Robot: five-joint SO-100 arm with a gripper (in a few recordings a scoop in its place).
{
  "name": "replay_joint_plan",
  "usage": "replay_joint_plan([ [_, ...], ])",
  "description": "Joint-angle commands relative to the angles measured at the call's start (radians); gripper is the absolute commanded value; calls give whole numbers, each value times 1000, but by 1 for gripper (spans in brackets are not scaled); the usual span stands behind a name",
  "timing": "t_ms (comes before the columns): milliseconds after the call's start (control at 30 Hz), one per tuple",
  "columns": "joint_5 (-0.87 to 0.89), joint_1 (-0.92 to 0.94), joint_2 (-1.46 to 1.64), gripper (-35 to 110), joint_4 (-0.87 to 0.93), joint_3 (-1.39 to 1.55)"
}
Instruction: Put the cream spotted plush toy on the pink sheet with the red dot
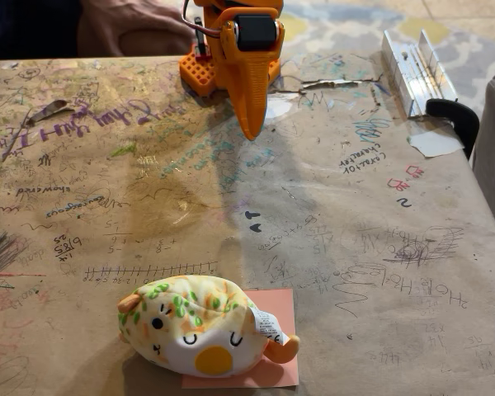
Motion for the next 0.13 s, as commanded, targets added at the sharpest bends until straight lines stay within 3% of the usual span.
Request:
replay_joint_plan([
  [0, -6, -9, 6, 0, -15, -11],
  [100, -6, -6, 6, 0, -15, -11],
])
